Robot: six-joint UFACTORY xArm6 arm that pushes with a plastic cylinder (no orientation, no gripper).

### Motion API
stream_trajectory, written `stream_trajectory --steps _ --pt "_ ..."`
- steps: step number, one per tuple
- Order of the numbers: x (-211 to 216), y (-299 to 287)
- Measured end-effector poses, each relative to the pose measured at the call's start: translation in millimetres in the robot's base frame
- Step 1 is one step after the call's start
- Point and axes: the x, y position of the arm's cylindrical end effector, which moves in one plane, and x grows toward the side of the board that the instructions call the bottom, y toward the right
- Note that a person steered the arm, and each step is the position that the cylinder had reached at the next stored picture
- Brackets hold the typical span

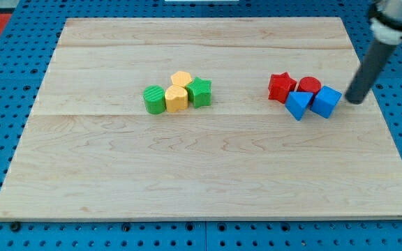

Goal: Separate the blue triangle from the group of blocks

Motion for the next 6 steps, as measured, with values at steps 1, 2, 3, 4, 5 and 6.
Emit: stream_trajectory --steps 1,2,3,4,5,6 --pt "6 -65" --pt "6 -104" --pt "5 -94" --pt "3 -12" --pt "-22 -19" --pt "-35 -86"
